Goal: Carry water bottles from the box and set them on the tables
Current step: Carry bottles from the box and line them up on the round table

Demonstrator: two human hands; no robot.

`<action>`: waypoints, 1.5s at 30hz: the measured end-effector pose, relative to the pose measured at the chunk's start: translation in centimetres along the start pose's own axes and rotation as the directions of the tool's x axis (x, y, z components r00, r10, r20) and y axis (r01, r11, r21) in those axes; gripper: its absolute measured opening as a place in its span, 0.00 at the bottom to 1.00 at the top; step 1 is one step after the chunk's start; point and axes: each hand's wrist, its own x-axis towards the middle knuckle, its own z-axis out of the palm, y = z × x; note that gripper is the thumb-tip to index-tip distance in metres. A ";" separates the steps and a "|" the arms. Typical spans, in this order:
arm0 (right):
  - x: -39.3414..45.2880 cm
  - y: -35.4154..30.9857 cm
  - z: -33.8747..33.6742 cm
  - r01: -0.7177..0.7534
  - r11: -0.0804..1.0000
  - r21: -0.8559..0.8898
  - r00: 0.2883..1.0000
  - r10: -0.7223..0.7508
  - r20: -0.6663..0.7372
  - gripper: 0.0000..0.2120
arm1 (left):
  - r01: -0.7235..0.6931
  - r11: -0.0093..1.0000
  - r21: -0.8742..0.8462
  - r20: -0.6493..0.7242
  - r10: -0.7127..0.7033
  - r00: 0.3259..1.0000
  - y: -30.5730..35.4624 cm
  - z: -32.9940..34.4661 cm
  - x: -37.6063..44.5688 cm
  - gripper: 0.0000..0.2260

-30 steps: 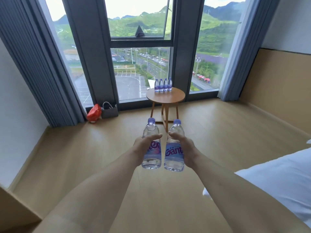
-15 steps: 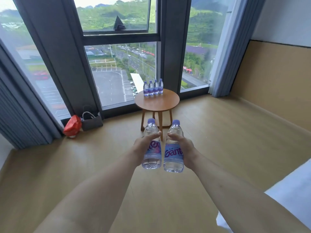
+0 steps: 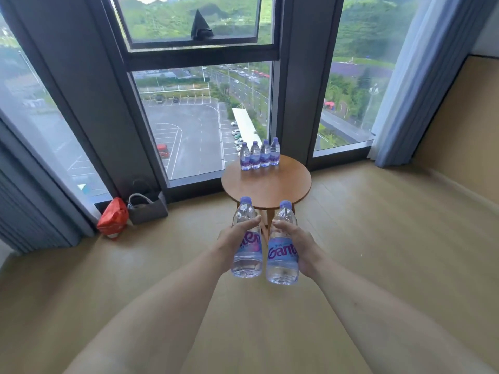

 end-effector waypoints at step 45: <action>73.4 -28.9 -3.6 -0.064 0.835 -0.546 0.990 0.124 0.073 0.27 | 0.239 0.955 0.174 -0.195 -0.204 0.959 29.1 3.0 67.8 0.22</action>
